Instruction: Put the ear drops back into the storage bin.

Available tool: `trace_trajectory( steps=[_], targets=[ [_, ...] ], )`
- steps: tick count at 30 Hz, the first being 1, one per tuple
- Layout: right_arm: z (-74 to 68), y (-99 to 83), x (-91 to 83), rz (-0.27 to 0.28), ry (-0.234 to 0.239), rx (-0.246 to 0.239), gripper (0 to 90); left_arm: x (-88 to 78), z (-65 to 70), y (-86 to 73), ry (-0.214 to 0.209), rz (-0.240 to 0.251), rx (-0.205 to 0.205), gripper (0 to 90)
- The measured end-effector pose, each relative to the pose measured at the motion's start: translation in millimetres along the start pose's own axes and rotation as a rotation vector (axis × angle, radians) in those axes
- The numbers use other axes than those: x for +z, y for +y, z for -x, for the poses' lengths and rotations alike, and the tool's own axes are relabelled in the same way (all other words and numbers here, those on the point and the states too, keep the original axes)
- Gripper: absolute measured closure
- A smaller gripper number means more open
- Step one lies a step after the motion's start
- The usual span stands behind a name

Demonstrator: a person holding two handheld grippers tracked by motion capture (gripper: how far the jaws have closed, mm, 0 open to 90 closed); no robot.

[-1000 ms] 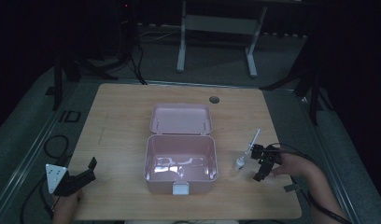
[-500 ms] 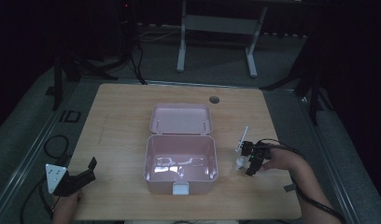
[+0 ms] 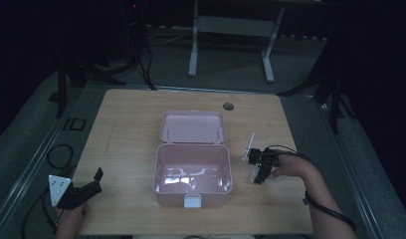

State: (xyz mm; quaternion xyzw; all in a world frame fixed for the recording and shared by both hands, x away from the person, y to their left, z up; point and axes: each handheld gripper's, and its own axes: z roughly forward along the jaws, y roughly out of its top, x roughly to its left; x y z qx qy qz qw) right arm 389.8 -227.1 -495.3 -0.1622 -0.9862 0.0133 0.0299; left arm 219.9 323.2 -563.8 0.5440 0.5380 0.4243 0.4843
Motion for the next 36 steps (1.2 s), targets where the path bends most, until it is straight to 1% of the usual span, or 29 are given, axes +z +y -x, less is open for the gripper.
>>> trace_trajectory(
  steps=[2, 3, 4, 8, 10, 11, 14, 15, 16, 18, 21, 23, 26, 27, 31, 34, 36],
  targets=[
    [0.1, 2.4, 1.1, 0.0, 0.002, -0.009, 45.7, 0.0, -0.1, 0.0, -0.001, 0.0, -0.001, 0.5],
    [-0.2, 3.6, 1.6, -0.001, -0.004, -0.025, 46.2, 0.0, -0.1, 0.0, -0.001, 0.0, -0.001, 0.5],
    [-0.4, 4.5, 1.7, 0.001, -0.005, -0.031, 48.5, 0.1, -0.1, 0.0, -0.001, 0.0, -0.001, 0.5],
    [-1.5, 8.1, 3.9, 0.002, 0.006, -0.066, 50.9, 0.1, -0.2, 0.0, -0.001, 0.0, -0.002, 0.5],
    [-2.7, 9.9, 6.0, -0.007, 0.008, -0.098, 53.4, 0.1, -0.2, 0.0, -0.002, 0.0, -0.002, 0.5],
    [-3.7, 10.5, 6.9, -0.009, 0.002, -0.115, 56.2, 0.1, -0.2, 0.0, -0.002, 0.0, -0.002, 0.5],
    [-5.1, 10.8, 6.9, 0.002, -0.008, -0.165, 59.5, 0.1, -0.2, 0.0, -0.003, 0.0, -0.002, 0.5],
    [-6.8, 10.5, 6.0, 0.005, -0.023, -0.191, 59.5, 0.1, -0.2, 0.0, -0.003, -0.001, -0.001, 0.5],
    [-7.7, 10.5, 5.2, 0.003, -0.025, -0.202, 59.6, 0.0, -0.3, 0.0, -0.004, 0.0, -0.002, 0.5],
    [-11.3, 9.8, 4.2, 0.004, -0.023, -0.245, 59.6, 0.0, -0.4, 0.0, -0.006, -0.001, -0.003, 0.5],
    [-15.4, 8.8, 1.7, -0.003, -0.032, -0.277, 59.6, 0.1, -0.3, 0.0, -0.004, -0.001, -0.002, 0.5],
    [-17.4, 7.6, 0.0, -0.003, -0.026, -0.292, 59.6, 0.1, -0.3, 0.0, -0.004, 0.0, -0.003, 0.5],
    [-23.0, 5.4, -3.0, -0.017, -0.023, -0.331, 59.7, 0.1, -0.3, 0.0, -0.003, -0.001, -0.003, 0.4],
    [-25.8, 4.5, -4.3, -0.021, -0.027, -0.352, 59.7, 0.1, -0.3, 0.0, -0.003, -0.001, -0.002, 0.5],
    [-33.6, 2.8, -9.9, -0.045, -0.02, -0.381, 59.8, 0.2, -0.2, 0.1, -0.002, -0.001, -0.003, 0.5],
    [-39.0, 2.2, -16.2, -0.051, -0.026, -0.393, 59.8, 0.1, -0.1, 0.0, -0.001, -0.001, -0.001, 0.5],
    [-41.2, 2.6, -21.0, -0.053, -0.031, -0.386, 59.8, 0.0, -0.1, 0.0, -0.001, -0.001, 0.001, 0.5]
  ],
)
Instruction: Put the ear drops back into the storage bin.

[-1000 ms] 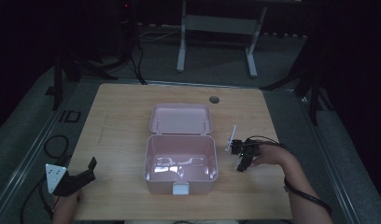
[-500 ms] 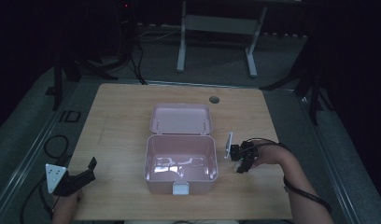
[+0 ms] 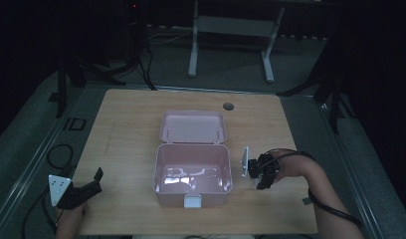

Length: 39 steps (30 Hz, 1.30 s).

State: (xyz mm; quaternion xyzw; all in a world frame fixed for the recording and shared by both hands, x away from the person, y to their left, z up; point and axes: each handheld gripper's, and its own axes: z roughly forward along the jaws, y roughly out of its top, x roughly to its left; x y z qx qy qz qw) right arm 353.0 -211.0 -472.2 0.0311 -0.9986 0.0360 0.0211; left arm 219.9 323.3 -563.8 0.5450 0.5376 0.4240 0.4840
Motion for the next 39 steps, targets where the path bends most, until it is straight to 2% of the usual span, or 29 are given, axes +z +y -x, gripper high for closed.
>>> trace_trajectory(
  steps=[2, 6, 18, 23, 39],
  targets=[
    [-1.0, 0.5, -5.3, 0.002, 0.002, 0.021, 59.8, 0.0, 0.0, 0.0, 0.001, 0.0, 0.0, 0.5],
    [-4.5, 0.9, -16.5, 0.015, -0.005, 0.029, 59.8, 0.2, 0.0, 0.0, 0.001, 0.001, -0.004, 0.5],
    [-20.6, 8.8, -48.5, 0.026, -0.03, -0.009, 59.8, 0.1, 0.1, 0.1, 0.003, -0.001, 0.0, 0.5],
    [-21.5, 12.0, -62.0, 0.025, -0.047, 0.006, 59.8, 0.0, 0.1, 0.0, 0.002, 0.0, 0.0, 0.5],
    [-24.6, 36.8, -98.6, 0.035, -0.079, -0.03, 59.8, 0.1, 0.0, 0.0, 0.0, 0.001, -0.002, 0.4]
  ],
)
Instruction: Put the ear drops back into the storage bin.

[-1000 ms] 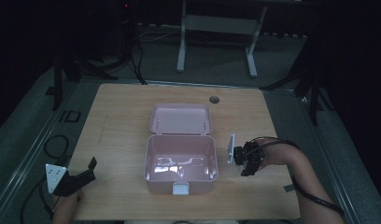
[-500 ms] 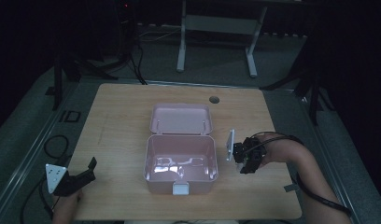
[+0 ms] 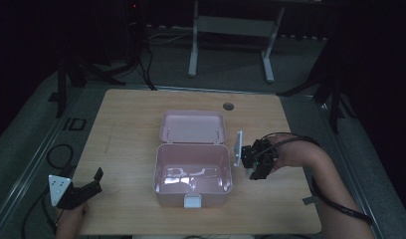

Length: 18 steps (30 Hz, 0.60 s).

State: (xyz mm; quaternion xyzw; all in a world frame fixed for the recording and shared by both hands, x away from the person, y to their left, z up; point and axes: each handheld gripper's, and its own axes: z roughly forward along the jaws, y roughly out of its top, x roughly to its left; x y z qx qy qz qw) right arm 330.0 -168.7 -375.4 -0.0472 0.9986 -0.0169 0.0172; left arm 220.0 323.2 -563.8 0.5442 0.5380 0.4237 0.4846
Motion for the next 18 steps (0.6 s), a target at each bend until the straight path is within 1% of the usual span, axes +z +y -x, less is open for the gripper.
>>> trace_trajectory(
  steps=[4, 13, 17, 18],
  targets=[
    [1.4, 8.8, -5.1, 0.012, -0.006, -0.011, 59.8, 0.0, 0.0, 0.0, 0.0, -0.001, -0.001, 0.5],
    [5.6, 32.5, -10.6, 0.011, 0.0, -0.024, 59.8, -0.1, -0.4, 0.1, -0.004, -0.002, -0.002, 0.5],
    [6.0, 43.0, -12.5, 0.016, 0.0, -0.041, 59.8, -0.1, -0.4, 0.1, -0.005, -0.002, -0.003, 0.5],
    [6.0, 43.0, -12.5, 0.016, 0.0, -0.041, 59.8, -0.1, -0.4, 0.1, -0.005, -0.002, -0.003, 0.5]
  ],
)
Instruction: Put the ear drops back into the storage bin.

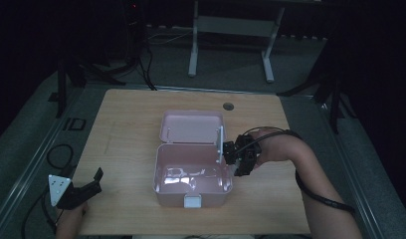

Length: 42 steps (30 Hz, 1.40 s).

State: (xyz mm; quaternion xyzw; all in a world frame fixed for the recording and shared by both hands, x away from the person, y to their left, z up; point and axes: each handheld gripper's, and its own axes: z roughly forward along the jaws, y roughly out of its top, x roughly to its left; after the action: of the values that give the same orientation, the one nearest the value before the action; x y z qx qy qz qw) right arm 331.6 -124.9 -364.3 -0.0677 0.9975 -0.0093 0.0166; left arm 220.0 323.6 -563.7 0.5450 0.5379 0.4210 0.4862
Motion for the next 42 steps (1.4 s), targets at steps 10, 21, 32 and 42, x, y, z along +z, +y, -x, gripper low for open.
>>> trace_trajectory(
  steps=[10, 21, 32, 42],
  targets=[
    [2.7, 30.6, -0.6, 0.026, 0.017, -0.04, 59.8, 0.0, -0.4, 0.1, -0.001, -0.002, -0.001, 0.4],
    [2.4, 43.1, 18.3, 0.013, 0.036, -0.067, 59.8, 0.0, -0.3, 0.0, -0.003, -0.001, -0.001, 0.5],
    [4.5, 50.0, 56.2, -0.001, 0.052, -0.064, 59.8, 0.0, -0.4, 0.0, -0.001, -0.002, -0.002, 0.5],
    [6.3, 56.5, 81.5, -0.015, 0.084, -0.067, 59.8, 0.0, -0.5, 0.0, -0.003, -0.002, -0.002, 0.5]
  ],
)
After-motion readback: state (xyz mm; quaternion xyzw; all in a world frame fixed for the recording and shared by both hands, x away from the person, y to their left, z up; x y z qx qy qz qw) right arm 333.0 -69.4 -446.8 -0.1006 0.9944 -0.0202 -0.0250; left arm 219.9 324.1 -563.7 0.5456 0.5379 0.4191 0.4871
